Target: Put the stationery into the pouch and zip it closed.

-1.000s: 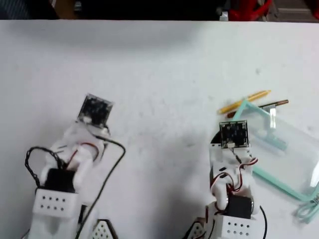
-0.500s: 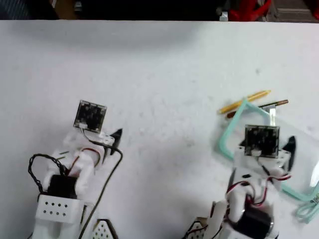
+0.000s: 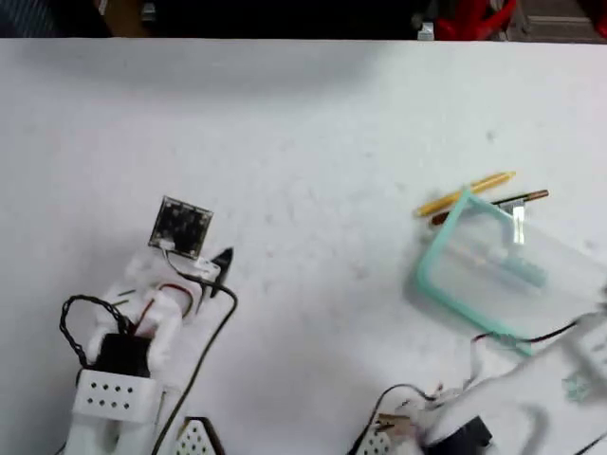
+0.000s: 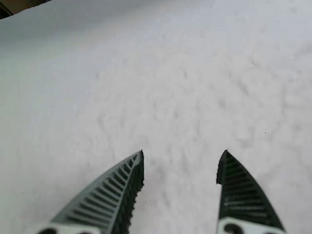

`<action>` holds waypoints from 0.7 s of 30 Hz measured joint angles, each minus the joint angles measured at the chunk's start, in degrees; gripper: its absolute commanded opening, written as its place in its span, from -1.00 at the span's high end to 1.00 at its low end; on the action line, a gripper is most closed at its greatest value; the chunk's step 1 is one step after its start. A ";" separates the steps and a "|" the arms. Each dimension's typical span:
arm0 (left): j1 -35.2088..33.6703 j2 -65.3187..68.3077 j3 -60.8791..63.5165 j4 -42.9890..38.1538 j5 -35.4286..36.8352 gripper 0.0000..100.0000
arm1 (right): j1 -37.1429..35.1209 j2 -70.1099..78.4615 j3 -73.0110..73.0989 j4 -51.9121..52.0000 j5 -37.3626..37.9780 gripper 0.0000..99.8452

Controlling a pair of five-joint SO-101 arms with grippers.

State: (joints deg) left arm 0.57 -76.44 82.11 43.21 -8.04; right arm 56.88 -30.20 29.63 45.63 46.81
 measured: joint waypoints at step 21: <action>0.00 0.00 1.67 -0.18 0.00 0.51 | 6.59 62.68 -42.20 22.59 3.08 0.39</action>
State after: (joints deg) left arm 0.57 -76.44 83.78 43.03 -8.04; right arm 63.47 32.48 -12.57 68.22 49.89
